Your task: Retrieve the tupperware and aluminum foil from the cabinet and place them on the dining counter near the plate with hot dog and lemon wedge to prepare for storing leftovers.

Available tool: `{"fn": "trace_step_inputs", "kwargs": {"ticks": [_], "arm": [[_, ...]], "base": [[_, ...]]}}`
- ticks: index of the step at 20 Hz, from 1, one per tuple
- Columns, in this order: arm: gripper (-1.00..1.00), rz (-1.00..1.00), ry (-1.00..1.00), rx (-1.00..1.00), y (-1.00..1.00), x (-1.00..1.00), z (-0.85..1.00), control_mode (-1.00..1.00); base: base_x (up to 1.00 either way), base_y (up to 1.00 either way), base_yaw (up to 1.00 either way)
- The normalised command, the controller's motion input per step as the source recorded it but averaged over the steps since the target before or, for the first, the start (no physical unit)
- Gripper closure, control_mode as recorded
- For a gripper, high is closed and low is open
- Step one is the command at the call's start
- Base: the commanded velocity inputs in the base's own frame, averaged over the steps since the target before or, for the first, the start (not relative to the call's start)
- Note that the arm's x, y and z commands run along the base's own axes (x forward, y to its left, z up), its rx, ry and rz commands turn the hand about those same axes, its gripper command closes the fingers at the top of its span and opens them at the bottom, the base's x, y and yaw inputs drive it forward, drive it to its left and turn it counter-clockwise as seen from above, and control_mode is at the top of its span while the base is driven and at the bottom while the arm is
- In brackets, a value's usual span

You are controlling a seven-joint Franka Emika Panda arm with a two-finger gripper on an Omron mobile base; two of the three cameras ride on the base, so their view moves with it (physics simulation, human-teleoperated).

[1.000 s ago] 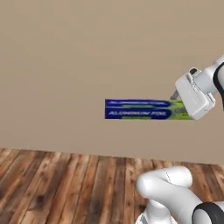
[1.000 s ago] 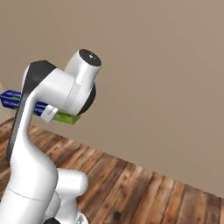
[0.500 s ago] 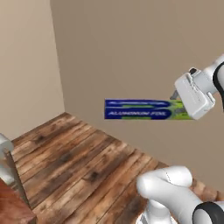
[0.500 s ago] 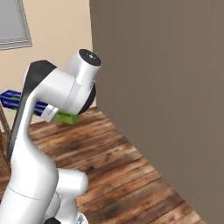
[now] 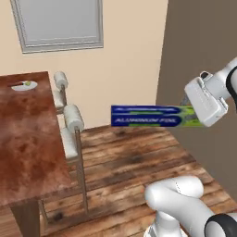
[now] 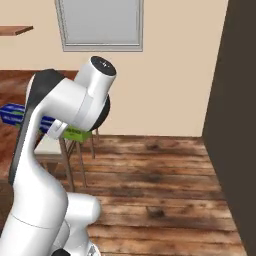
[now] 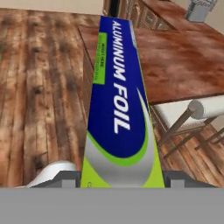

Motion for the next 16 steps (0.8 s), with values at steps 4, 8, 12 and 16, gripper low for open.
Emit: {"fn": "trace_step_inputs", "kwargs": {"ticks": [4, 8, 12, 16], "arm": [[1.00, 0.00, 0.00, 0.00, 0.00, 0.00, 0.00, 1.00], [1.00, 0.00, 0.00, 0.00, 0.00, 0.00, 0.00, 1.00], [1.00, 0.00, 0.00, 0.00, 0.00, 0.00, 0.00, 1.00], [1.00, 0.00, 0.00, 0.00, 0.00, 0.00, 0.00, 1.00]], "base": [[0.84, -0.40, 0.72], [0.98, -0.81, 0.49], [1.00, -0.97, 0.39], [1.00, -0.77, 0.30]]}}
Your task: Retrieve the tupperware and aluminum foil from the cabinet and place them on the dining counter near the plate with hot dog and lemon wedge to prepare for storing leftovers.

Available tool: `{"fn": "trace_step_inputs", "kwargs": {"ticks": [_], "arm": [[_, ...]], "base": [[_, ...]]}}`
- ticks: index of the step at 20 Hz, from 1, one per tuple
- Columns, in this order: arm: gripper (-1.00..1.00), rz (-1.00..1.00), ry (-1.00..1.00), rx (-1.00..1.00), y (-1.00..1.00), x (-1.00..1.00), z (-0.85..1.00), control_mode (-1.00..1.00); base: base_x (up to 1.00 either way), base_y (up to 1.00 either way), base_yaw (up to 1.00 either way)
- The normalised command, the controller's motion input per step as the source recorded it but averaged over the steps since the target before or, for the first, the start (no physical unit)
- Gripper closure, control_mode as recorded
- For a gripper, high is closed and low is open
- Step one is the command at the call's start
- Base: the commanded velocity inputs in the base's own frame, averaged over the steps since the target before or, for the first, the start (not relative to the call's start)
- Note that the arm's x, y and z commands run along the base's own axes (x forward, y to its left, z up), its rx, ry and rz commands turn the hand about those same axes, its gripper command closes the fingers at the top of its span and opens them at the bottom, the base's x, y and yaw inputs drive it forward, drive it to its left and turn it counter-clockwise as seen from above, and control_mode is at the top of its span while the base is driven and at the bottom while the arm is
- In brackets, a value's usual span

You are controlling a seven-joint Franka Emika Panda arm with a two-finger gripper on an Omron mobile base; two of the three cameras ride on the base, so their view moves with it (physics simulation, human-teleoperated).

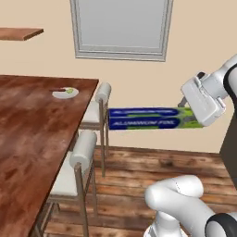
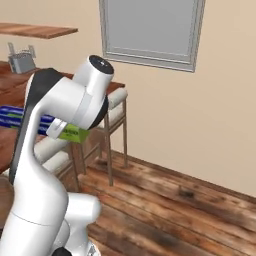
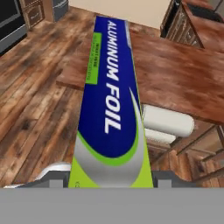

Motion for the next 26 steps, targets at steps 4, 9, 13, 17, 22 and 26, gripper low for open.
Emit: {"fn": "trace_step_inputs", "kwargs": {"ticks": [4, 9, 13, 17, 22, 26], "arm": [[1.00, 0.00, 0.00, 0.00, 0.00, 0.00, 0.00, 1.00], [1.00, 0.00, 0.00, 0.00, 0.00, 0.00, 0.00, 1.00], [1.00, 0.00, 0.00, 0.00, 0.00, 0.00, 0.00, 1.00], [1.00, 0.00, 0.00, 0.00, 0.00, 0.00, 0.00, 1.00], [1.00, 0.00, 0.00, 0.00, 0.00, 0.00, 0.00, 1.00], [1.00, 0.00, 0.00, 0.00, 0.00, 0.00, 0.00, 1.00]], "base": [[1.00, -0.45, 0.17], [1.00, -0.18, 0.01], [1.00, -0.04, -0.05], [0.83, 0.10, -0.07], [0.72, 0.48, -0.08], [0.68, 0.71, -0.11]]}}
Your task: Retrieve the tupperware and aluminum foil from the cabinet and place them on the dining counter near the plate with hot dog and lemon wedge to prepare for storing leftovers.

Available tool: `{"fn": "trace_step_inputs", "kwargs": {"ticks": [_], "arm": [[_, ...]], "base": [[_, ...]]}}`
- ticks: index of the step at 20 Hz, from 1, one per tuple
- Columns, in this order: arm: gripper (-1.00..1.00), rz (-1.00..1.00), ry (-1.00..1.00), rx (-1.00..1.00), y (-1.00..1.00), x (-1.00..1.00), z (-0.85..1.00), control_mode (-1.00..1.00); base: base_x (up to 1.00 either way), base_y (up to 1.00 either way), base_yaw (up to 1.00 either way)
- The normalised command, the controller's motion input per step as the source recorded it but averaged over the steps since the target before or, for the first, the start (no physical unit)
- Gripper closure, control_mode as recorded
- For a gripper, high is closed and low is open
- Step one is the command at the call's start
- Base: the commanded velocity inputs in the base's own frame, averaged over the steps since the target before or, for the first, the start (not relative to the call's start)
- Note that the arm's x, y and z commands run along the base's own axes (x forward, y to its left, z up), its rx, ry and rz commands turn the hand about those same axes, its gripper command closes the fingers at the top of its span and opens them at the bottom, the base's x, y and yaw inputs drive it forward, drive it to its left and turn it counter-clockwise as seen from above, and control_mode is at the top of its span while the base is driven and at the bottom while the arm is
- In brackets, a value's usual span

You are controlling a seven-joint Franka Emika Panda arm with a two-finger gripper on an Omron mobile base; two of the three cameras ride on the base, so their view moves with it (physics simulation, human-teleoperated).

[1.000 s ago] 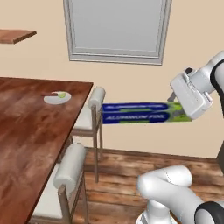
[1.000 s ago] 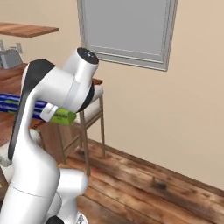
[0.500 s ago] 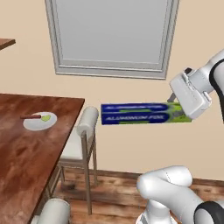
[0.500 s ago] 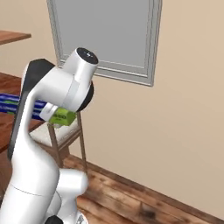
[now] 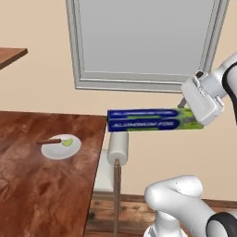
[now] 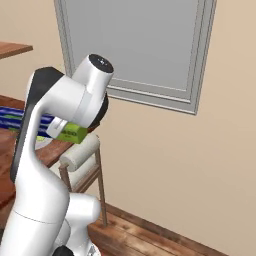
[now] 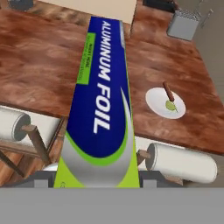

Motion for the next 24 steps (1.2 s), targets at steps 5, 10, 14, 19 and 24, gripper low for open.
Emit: {"fn": "trace_step_inputs", "kwargs": {"ticks": [5, 10, 14, 19, 24], "arm": [[1.00, 0.00, 0.00, 0.00, 0.00, 0.00, 0.00, 1.00], [1.00, -0.03, 0.00, -0.04, 0.18, 0.24, -0.03, -1.00], [1.00, -0.09, 0.00, -0.09, 0.44, 0.58, -0.29, -1.00], [1.00, -0.11, 0.00, -0.10, 0.55, 0.64, -0.36, -1.00], [1.00, -0.09, 0.00, -0.06, 0.54, 0.67, -0.42, -1.00]], "base": [[0.73, 0.61, -0.10], [0.39, 0.34, -0.05], [0.00, 0.00, 0.00], [0.00, 0.00, 0.00], [0.00, 0.00, 0.00]]}}
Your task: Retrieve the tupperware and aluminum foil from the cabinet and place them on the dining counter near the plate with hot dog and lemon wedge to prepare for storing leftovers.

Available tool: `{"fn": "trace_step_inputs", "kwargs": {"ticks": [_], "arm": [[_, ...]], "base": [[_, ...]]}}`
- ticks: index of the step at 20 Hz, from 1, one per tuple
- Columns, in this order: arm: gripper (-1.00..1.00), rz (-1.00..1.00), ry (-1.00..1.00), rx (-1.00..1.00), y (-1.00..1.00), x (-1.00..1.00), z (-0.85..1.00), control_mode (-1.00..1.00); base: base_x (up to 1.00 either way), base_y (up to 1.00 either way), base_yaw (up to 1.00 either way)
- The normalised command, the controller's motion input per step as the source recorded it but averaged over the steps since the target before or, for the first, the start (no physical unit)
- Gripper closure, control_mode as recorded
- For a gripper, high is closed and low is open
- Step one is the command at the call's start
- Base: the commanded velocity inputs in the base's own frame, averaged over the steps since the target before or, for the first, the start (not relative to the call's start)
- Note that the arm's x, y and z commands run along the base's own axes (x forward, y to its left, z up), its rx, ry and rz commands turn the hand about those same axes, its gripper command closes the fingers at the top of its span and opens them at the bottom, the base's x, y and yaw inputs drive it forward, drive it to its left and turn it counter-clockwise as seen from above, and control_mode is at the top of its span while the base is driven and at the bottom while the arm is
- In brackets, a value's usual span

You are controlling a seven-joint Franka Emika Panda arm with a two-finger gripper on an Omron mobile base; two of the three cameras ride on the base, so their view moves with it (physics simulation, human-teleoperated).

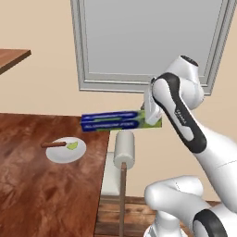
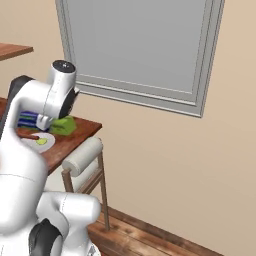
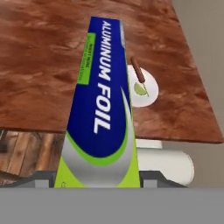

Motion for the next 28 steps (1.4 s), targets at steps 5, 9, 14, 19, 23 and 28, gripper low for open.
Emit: {"fn": "trace_step_inputs", "kwargs": {"ticks": [5, 9, 14, 19, 23, 28], "arm": [[1.00, -0.07, 0.00, -0.02, 0.45, 0.67, -0.29, -1.00], [1.00, -0.06, 0.00, -0.01, 0.46, 0.71, -0.27, -1.00], [1.00, -0.05, 0.00, -0.04, 0.53, 0.61, -0.32, -1.00], [1.00, -0.05, 0.00, -0.06, 0.55, 0.57, -0.41, -1.00], [1.00, -0.04, 0.00, -0.05, 0.42, 0.56, -0.42, -1.00], [1.00, -0.03, 0.00, -0.03, 0.14, 0.51, -0.34, -1.00]], "base": [[0.00, 0.00, 0.00], [0.00, 0.00, 0.00], [0.00, 0.00, 0.00], [0.00, 0.00, 0.00], [0.00, 0.00, 0.00], [0.00, 0.00, 0.00]]}}
